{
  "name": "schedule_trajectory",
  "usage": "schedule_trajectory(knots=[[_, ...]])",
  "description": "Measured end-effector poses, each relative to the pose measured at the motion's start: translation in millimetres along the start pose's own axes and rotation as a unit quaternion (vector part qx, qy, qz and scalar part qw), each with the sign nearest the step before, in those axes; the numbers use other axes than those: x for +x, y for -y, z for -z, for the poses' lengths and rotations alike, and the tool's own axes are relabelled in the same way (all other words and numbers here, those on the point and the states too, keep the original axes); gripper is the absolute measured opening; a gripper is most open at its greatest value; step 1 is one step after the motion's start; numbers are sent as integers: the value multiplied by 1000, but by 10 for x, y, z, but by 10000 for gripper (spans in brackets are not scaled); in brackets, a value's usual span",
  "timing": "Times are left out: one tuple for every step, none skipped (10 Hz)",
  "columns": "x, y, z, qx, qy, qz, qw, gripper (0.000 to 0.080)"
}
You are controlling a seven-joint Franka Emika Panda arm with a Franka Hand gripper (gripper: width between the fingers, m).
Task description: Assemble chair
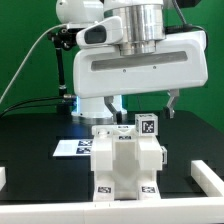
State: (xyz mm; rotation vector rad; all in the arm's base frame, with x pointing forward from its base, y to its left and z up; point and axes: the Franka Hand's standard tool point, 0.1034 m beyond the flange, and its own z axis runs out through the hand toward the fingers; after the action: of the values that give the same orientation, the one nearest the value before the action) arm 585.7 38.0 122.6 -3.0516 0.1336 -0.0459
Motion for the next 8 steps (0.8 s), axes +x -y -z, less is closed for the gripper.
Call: schedule_trajectory(knots=[[-19, 43, -29, -5, 3, -1, 1000, 649], [-34, 71, -50, -8, 5, 0, 1000, 649], [-29, 48, -46, -9, 5, -1, 1000, 649], [-28, 43, -46, -9, 5, -2, 1000, 649], [-29, 44, -47, -9, 5, -2, 1000, 526], [-29, 43, -47, -9, 5, -2, 1000, 390], [-28, 41, -46, -9, 5, -2, 1000, 390], [-29, 41, -46, -9, 5, -2, 1000, 284]])
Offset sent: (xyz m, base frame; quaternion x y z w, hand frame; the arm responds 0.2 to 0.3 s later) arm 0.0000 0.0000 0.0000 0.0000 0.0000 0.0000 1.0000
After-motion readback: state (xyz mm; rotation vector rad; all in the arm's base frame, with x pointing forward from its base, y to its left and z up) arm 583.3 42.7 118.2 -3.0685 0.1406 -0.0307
